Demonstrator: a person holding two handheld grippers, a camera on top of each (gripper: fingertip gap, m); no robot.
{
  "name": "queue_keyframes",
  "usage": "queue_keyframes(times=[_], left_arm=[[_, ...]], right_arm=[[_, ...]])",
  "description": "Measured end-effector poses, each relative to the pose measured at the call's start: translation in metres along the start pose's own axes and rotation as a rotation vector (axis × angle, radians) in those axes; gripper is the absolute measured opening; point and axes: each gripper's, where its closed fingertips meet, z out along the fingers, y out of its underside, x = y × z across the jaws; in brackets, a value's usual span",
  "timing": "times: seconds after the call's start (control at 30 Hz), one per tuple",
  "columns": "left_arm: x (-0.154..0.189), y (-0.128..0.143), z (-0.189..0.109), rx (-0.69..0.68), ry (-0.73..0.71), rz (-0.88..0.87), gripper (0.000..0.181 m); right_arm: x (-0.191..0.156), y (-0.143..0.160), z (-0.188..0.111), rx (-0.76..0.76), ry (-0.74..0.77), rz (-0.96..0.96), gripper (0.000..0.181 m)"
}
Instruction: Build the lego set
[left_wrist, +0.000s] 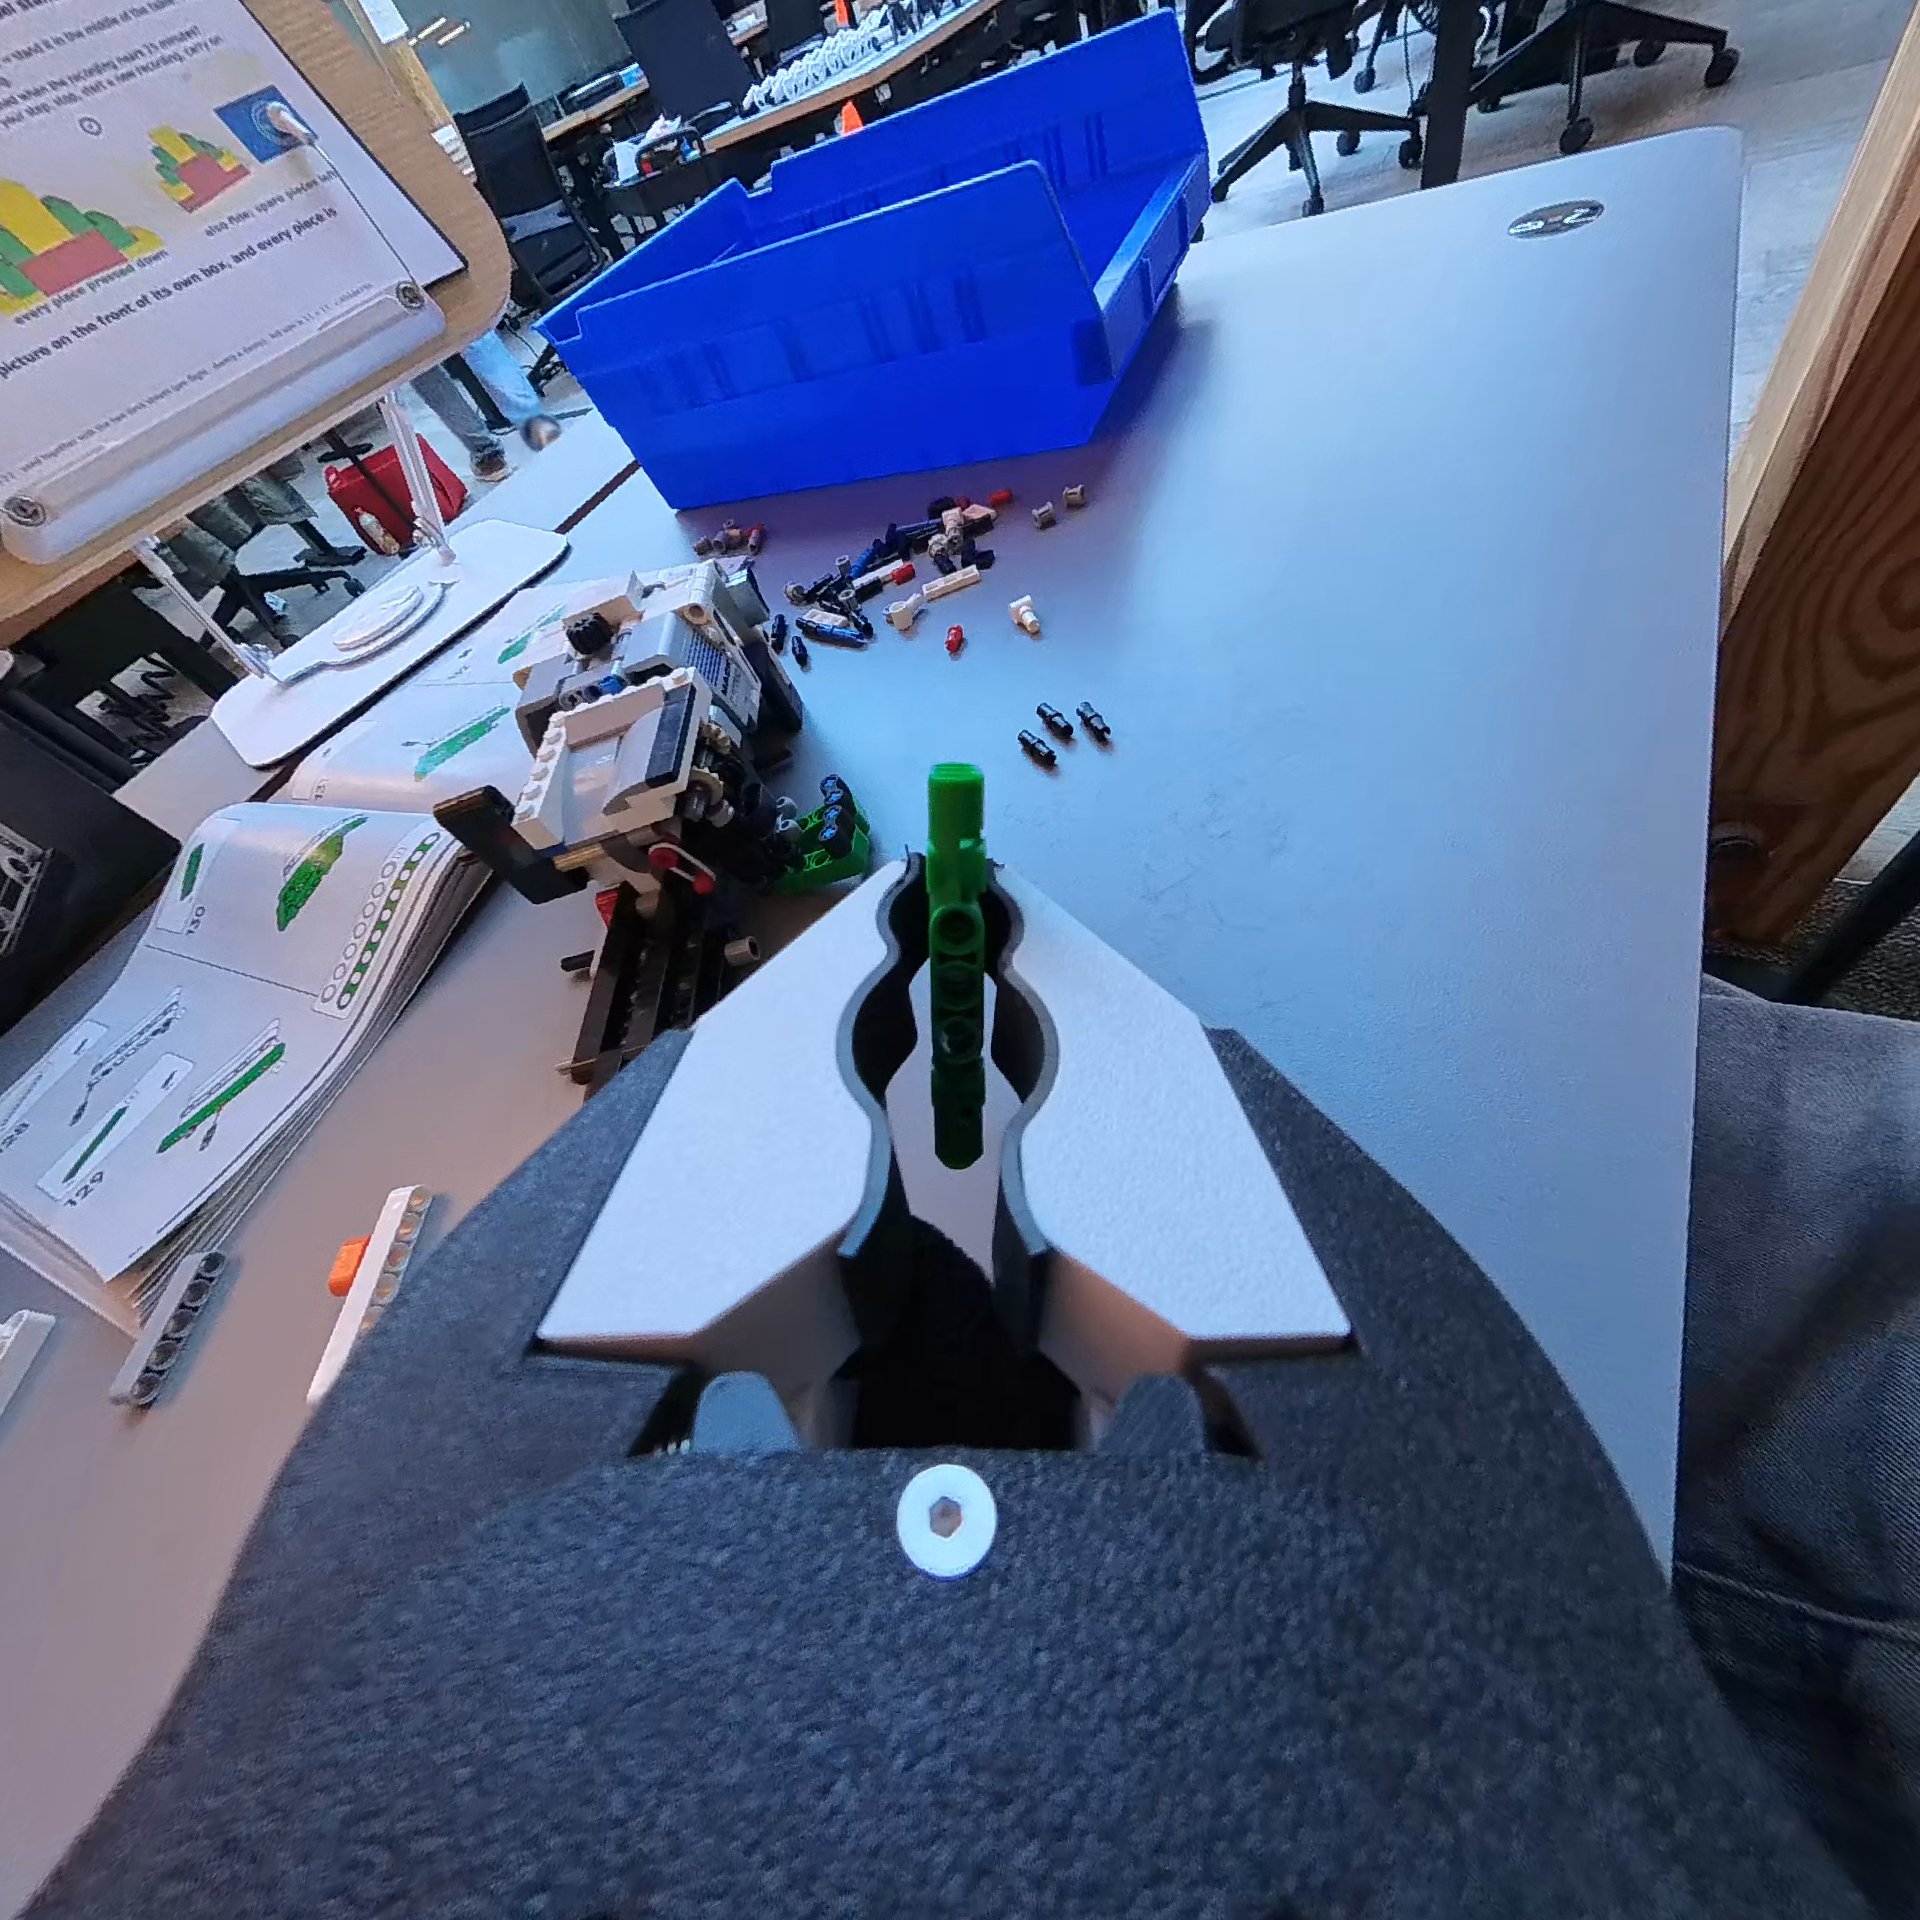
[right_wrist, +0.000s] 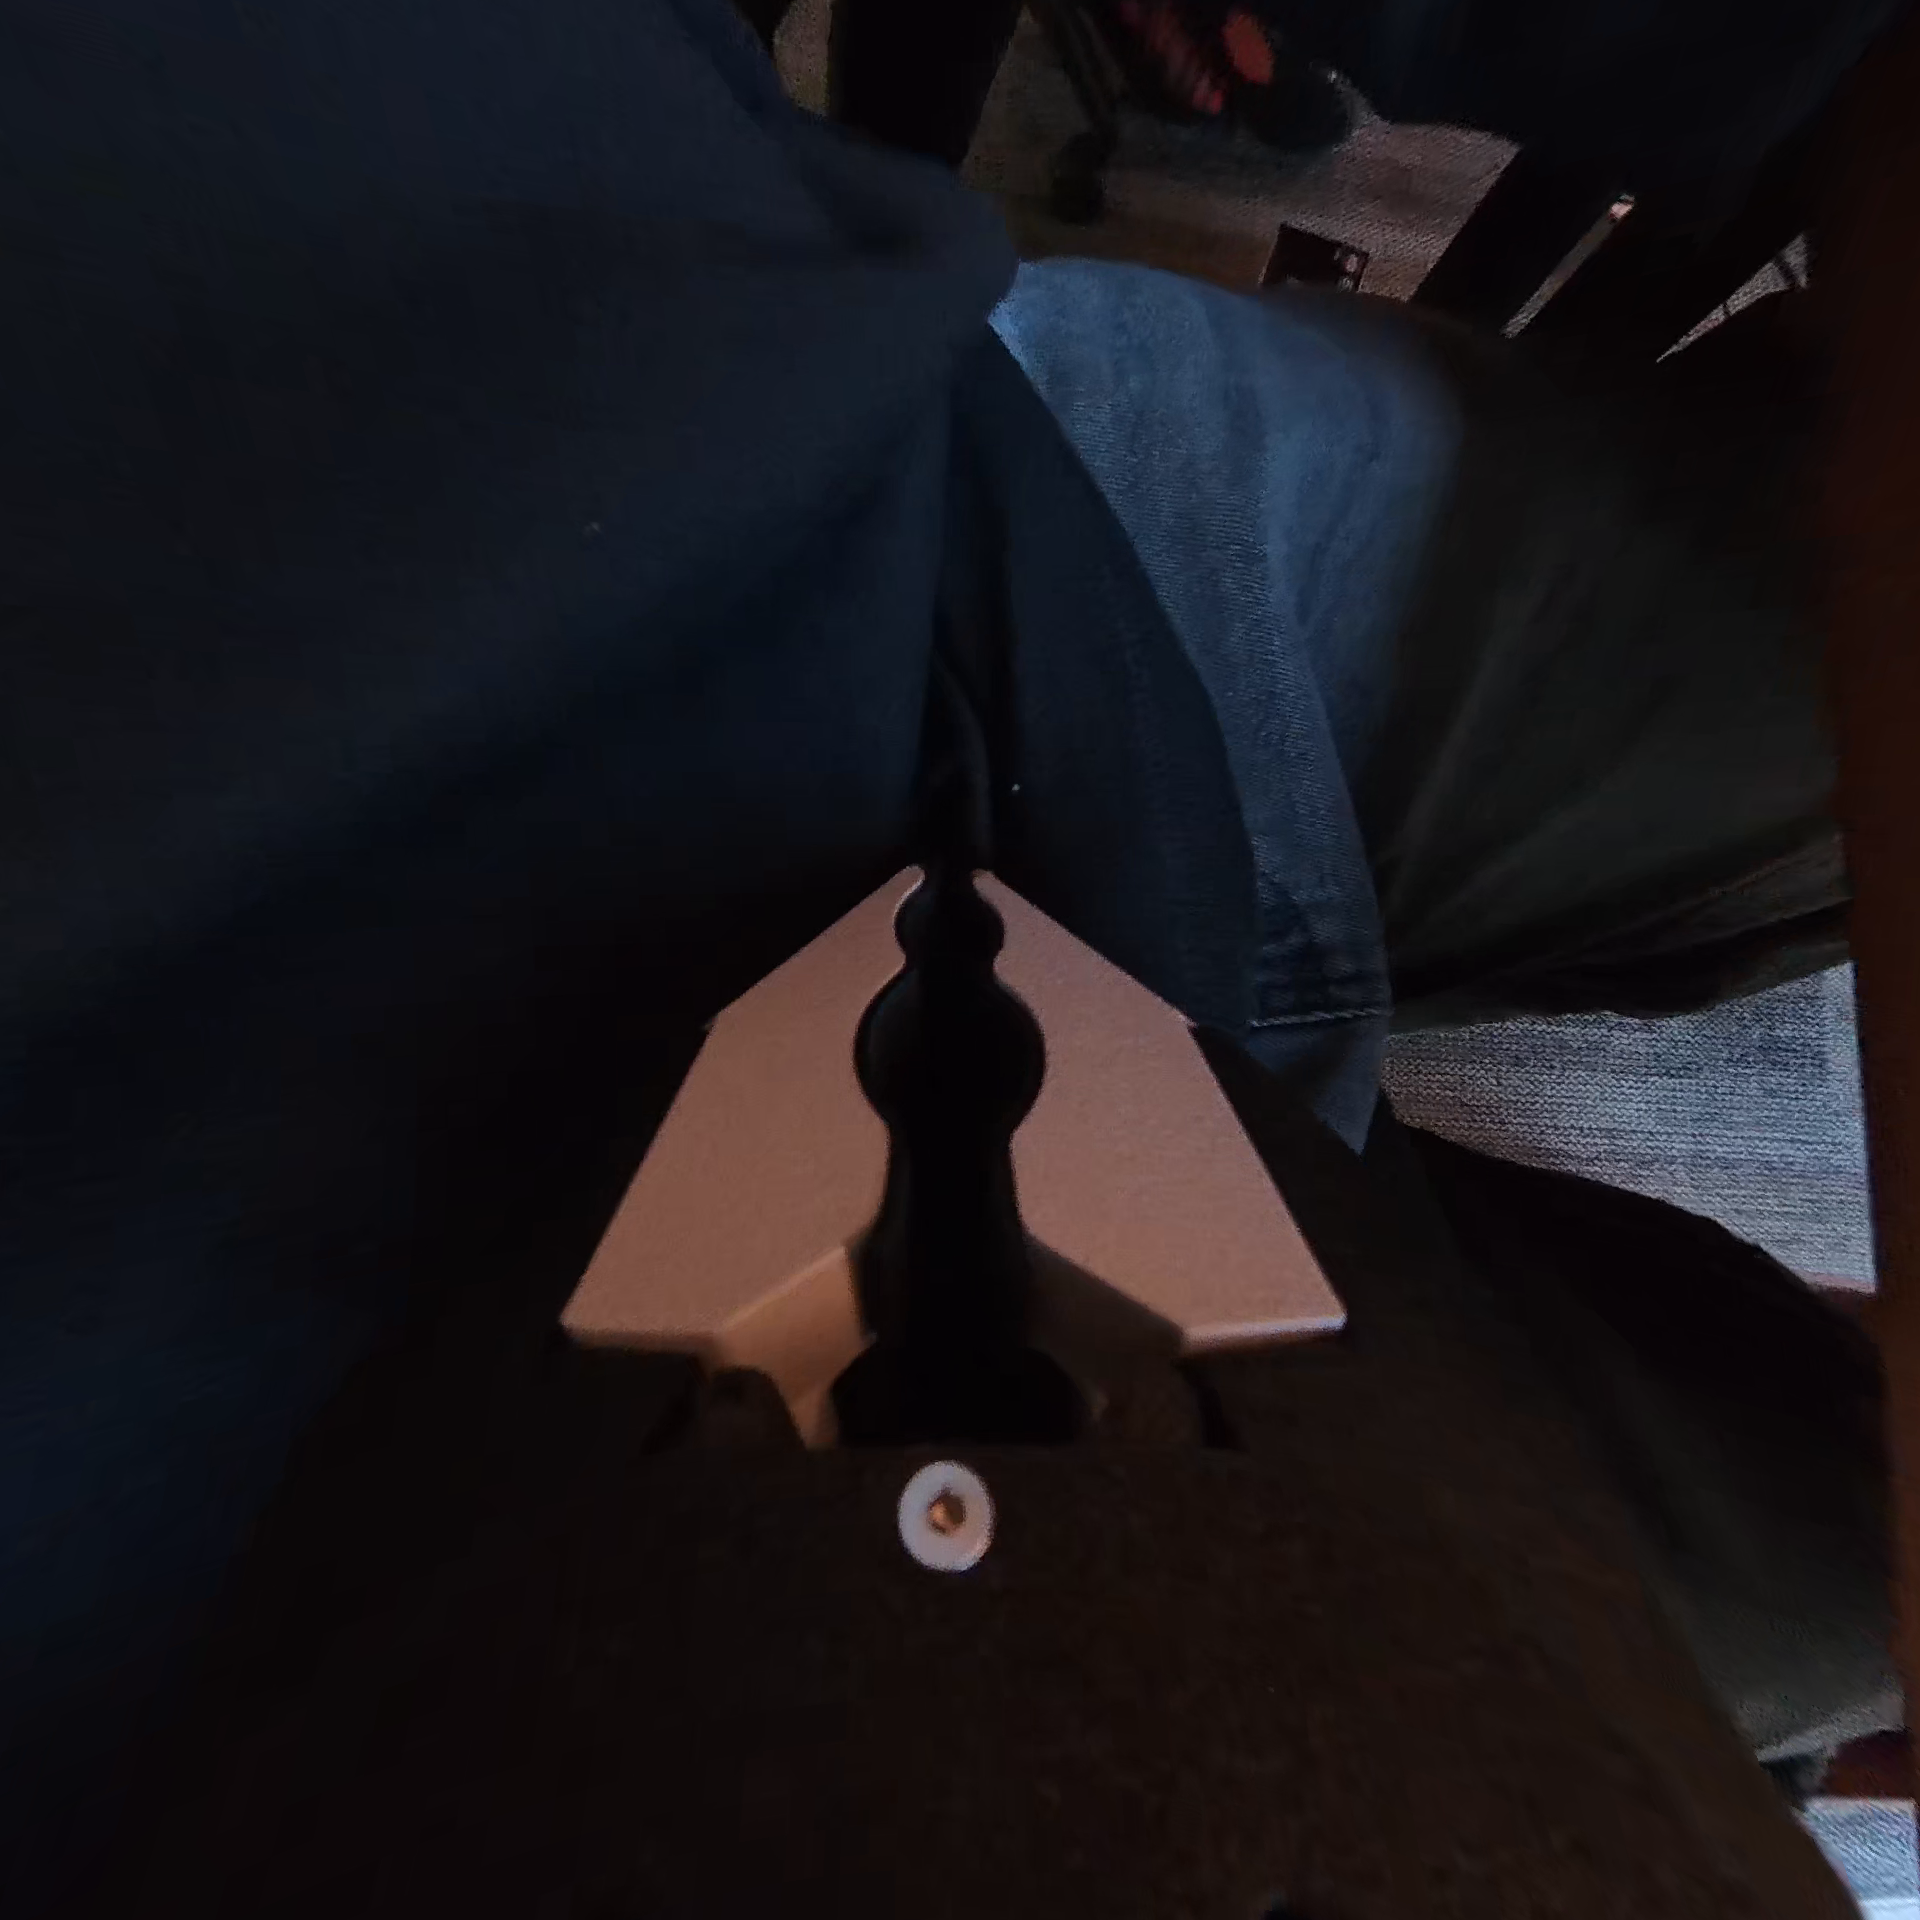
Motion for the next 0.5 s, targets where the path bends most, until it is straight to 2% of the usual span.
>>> queue_keyframes(times=[0.17, 0.3, 0.5], left_arm=[[0.001, 0.000, 0.000, -0.004, 0.002, 0.004, 0.006], [0.002, 0.001, 0.001, -0.009, 0.001, 0.014, 0.006], [0.001, 0.001, 0.001, -0.013, -0.004, 0.018, 0.006]], right_arm=[[-0.004, -0.003, -0.006, 0.020, -0.021, 0.020, 0.000], [-0.013, -0.009, -0.005, 0.055, -0.098, 0.094, 0.001], [-0.001, -0.008, -0.004, 0.051, -0.022, 0.097, 0.014]])
